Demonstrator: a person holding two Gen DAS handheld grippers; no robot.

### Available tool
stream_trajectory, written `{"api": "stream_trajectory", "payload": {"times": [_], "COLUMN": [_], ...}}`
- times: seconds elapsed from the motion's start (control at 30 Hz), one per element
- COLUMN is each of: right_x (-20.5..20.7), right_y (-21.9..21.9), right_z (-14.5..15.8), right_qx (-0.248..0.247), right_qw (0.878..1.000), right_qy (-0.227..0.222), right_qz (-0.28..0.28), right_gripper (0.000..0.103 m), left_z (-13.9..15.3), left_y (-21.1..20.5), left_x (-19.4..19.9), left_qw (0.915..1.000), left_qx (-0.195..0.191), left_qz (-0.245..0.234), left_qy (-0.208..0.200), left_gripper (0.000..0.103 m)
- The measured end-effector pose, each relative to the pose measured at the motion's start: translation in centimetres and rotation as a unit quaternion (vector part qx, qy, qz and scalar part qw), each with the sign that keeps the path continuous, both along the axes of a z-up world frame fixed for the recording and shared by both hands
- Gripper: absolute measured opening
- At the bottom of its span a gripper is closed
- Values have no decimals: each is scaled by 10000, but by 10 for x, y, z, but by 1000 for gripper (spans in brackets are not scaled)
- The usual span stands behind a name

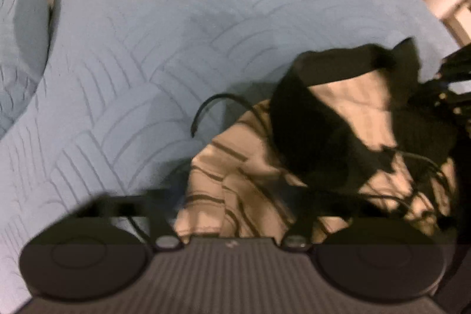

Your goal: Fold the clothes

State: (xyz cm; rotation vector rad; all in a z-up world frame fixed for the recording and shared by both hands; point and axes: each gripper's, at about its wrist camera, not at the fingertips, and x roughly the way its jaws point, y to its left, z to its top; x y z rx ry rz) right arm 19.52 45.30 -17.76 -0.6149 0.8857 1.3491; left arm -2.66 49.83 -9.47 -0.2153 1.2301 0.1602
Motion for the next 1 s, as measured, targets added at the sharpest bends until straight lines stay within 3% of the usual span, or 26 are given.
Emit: {"api": "stream_trajectory", "payload": {"times": [0.13,0.27,0.3,0.37,0.5,0.57,0.63,0.83,0.9,1.0], "right_x": [-30,-54,-59,-63,-50,-49,-54,-137,-169,-218], "right_y": [-15,-30,-33,-37,-30,-36,-50,-140,-167,-211], "right_z": [14,31,35,44,68,90,105,107,102,86], "right_qx": [109,303,351,471,714,998,1320,1964,1988,1837], "right_qw": [9986,9932,9896,9733,9375,9220,9152,8664,8565,8579], "right_qy": [-341,-1013,-1308,-2224,-3402,-3722,-3794,-4547,-4684,-4643], "right_qz": [393,494,485,331,-170,-387,-318,627,868,1212], "right_gripper": [7,6,6,6,5,6,6,6,6,7], "left_z": [10,29,34,43,62,71,80,107,93,50], "left_y": [-26,-50,-55,-64,-83,-92,-102,-131,-146,-178], "left_x": [-16,-29,-34,-45,-66,-77,-87,-120,-151,-187], "left_qw": [9960,9831,9818,9787,9710,9664,9613,9431,9469,9651], "left_qx": [741,1657,1698,1778,1937,2015,2091,2303,2096,1649], "left_qz": [-504,-681,-710,-767,-879,-935,-990,-1158,-1320,-1401], "left_qy": [69,-364,-468,-675,-1087,-1293,-1498,-2099,-2051,-1474], "left_gripper": [2,1,2,2,2,2,2,2,3,9]}}
